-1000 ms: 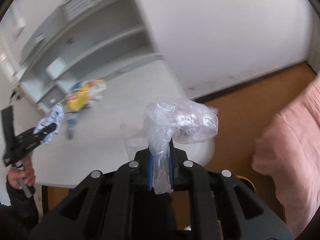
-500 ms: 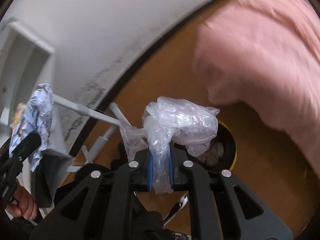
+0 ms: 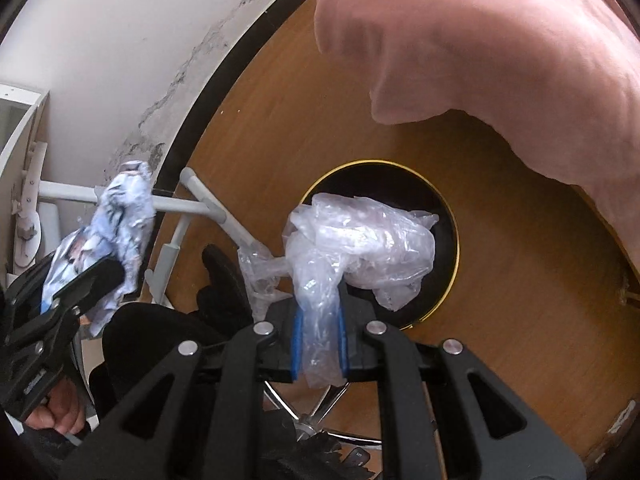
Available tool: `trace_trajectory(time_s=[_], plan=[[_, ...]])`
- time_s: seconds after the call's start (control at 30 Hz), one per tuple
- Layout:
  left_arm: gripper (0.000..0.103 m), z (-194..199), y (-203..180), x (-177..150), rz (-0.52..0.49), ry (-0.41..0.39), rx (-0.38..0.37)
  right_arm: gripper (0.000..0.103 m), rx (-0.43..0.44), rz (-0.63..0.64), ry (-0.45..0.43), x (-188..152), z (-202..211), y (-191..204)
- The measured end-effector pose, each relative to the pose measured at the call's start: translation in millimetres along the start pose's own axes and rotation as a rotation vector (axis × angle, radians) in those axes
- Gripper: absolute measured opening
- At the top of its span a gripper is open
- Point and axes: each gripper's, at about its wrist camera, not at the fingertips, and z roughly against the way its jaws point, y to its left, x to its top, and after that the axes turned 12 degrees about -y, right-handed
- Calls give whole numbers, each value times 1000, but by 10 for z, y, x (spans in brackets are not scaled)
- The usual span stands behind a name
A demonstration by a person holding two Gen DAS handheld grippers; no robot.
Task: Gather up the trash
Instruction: 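Carry the plastic bag and wrapper over the black bin, then open both tools to drop the bag and wrapper into the bin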
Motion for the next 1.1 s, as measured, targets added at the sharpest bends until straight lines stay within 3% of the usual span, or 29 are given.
trace_trajectory(time_s=[0.03,0.13,0.57,0.63,0.7,0.93,1.1], plan=[[25,-46,-25,17,3,6,1,19,6,-1,5,5,-15,-15],[25,-129,-12,0,10,21,-1,72,12,2,-7,9,-6,-39],[27,-268,-195,23,-12,72,-73,73,25,-77,-120,100,408,-200],[34,-250,-253,68,-22,68,-85,73,23,-90,-140,104,511,-222],[62,-201,-292,111,-23,51,-83,73,19,-103,-164,110,621,-256],[68,215,-396,253,-50,-39,-78,76,2,-97,-227,101,979,-219],[85,893,-333,273,-51,-140,-23,79,-38,15,-258,69,1228,198]])
